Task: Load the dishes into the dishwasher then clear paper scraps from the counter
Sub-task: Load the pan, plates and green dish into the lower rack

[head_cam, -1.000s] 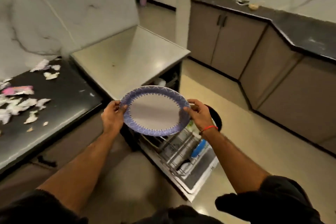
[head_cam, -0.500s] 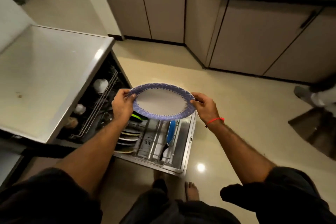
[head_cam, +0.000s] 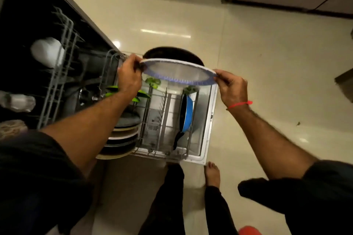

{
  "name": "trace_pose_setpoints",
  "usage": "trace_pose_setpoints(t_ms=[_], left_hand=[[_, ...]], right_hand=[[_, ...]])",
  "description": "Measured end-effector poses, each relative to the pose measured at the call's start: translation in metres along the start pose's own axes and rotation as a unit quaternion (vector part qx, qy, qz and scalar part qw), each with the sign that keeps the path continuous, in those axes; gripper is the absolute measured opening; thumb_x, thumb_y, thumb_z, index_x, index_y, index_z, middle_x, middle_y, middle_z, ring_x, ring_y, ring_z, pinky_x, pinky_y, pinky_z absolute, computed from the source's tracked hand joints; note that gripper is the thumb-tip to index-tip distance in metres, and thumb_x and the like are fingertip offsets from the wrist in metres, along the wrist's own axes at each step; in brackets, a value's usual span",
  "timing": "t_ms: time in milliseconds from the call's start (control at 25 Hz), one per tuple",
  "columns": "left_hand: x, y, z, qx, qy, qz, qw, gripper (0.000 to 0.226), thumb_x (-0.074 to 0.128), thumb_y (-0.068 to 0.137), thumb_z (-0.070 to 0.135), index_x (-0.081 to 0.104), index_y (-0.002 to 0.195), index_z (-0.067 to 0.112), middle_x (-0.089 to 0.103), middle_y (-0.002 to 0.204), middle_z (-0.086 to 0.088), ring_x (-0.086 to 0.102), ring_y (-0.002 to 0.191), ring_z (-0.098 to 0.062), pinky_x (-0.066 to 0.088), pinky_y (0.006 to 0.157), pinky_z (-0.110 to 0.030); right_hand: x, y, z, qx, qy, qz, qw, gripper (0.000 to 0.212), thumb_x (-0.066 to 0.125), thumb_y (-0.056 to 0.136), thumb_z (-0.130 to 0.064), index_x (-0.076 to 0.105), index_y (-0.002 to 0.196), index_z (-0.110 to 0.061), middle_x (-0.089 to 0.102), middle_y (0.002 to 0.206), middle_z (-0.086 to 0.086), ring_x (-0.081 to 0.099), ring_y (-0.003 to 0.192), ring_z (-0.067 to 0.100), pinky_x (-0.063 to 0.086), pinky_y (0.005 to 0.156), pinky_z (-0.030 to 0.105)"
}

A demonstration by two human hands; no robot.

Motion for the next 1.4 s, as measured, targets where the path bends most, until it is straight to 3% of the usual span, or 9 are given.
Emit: trace_pose_setpoints(t_ms=[80,320,480,560,640,840,1040,1240,1400], left_hand=[[0.034,0.019,-0.045,-0.009,0.016,-0.017,1.0,0.021,0.058,0.086,-0.001,0.061,0.09,0.019,0.063,0.084,0.002,0.055,0.081,-0.011,0.051,0.076,-0.032],[0.083,0.029,-0.115,-0.003,0.07,-0.043,0.997,0.012,0.054,0.084,0.002,0.06,0.093,0.008,0.06,0.085,0.001,0.053,0.082,-0.011,0.044,0.071,-0.028],[0.1,0.022,-0.132,-0.018,0.077,-0.064,0.995,0.017,0.053,0.088,-0.004,0.063,0.099,0.003,0.061,0.089,0.0,0.054,0.084,-0.008,0.04,0.069,-0.015],[0.102,0.02,-0.139,-0.049,0.075,-0.06,0.994,0.02,0.054,0.089,-0.005,0.064,0.104,0.003,0.062,0.093,-0.001,0.056,0.089,-0.01,0.043,0.067,-0.01],[0.103,0.018,-0.151,-0.093,0.072,-0.065,0.991,0.02,0.054,0.092,-0.003,0.064,0.107,0.006,0.062,0.098,-0.002,0.055,0.093,-0.012,0.049,0.077,-0.019],[0.113,0.006,-0.167,-0.141,0.093,-0.098,0.981,0.03,0.048,0.102,0.007,0.056,0.13,0.01,0.064,0.122,-0.008,0.057,0.109,-0.018,0.045,0.086,-0.027],[0.12,-0.004,-0.163,-0.138,0.105,-0.121,0.977,0.062,0.049,0.096,0.002,0.031,0.153,0.019,0.058,0.137,-0.012,0.055,0.124,-0.03,0.046,0.1,-0.034],[0.117,-0.03,-0.156,-0.158,0.112,-0.128,0.973,0.081,0.051,0.097,0.001,0.002,0.161,0.017,0.048,0.147,-0.016,0.054,0.126,-0.033,0.049,0.098,-0.038],[0.113,-0.057,-0.147,-0.127,0.11,-0.143,0.975,0.087,0.056,0.097,0.003,-0.002,0.161,0.018,0.043,0.153,-0.016,0.051,0.131,-0.034,0.046,0.101,-0.04]], right_hand=[[0.034,0.011,0.033,-0.007,-0.003,-0.007,1.0,0.025,0.065,0.086,-0.007,0.073,0.109,-0.005,0.073,0.103,0.004,0.068,0.096,0.014,0.053,0.095,0.03],[0.093,0.008,0.094,-0.003,-0.036,-0.042,0.998,0.026,0.065,0.089,-0.011,0.072,0.114,-0.008,0.073,0.107,0.004,0.069,0.099,0.014,0.053,0.097,0.032],[0.11,0.01,0.108,0.036,-0.044,-0.077,0.995,0.029,0.064,0.091,-0.008,0.069,0.119,-0.008,0.072,0.111,0.005,0.066,0.104,0.015,0.05,0.099,0.024],[0.12,0.015,0.11,0.048,-0.058,-0.098,0.992,0.029,0.062,0.093,-0.008,0.068,0.121,-0.008,0.071,0.114,0.006,0.063,0.106,0.012,0.045,0.097,0.01],[0.132,0.015,0.111,0.075,-0.063,-0.123,0.988,0.029,0.058,0.095,-0.006,0.066,0.122,-0.005,0.069,0.118,0.008,0.059,0.107,0.011,0.036,0.09,-0.003],[0.147,-0.003,0.117,0.103,-0.101,-0.121,0.982,0.032,0.052,0.098,-0.009,0.066,0.126,-0.019,0.069,0.118,0.008,0.061,0.113,0.021,0.037,0.1,0.012],[0.156,-0.018,0.109,0.114,-0.097,-0.123,0.981,0.049,0.052,0.097,-0.006,0.047,0.144,-0.018,0.055,0.139,0.009,0.049,0.129,0.022,0.03,0.108,0.02],[0.162,-0.032,0.096,0.061,-0.128,-0.14,0.98,0.065,0.051,0.092,0.002,0.034,0.151,-0.021,0.038,0.154,0.009,0.036,0.141,0.027,0.028,0.116,0.031],[0.163,-0.044,0.08,0.042,-0.147,-0.153,0.976,0.07,0.051,0.092,0.002,0.027,0.153,-0.021,0.029,0.158,0.01,0.028,0.145,0.029,0.023,0.117,0.032]])
Point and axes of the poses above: each hand's wrist, its own y-axis towards the middle knuckle, its own x-axis out of the palm, z = x × y, the point moved 8 cm from there along y, towards the middle knuckle
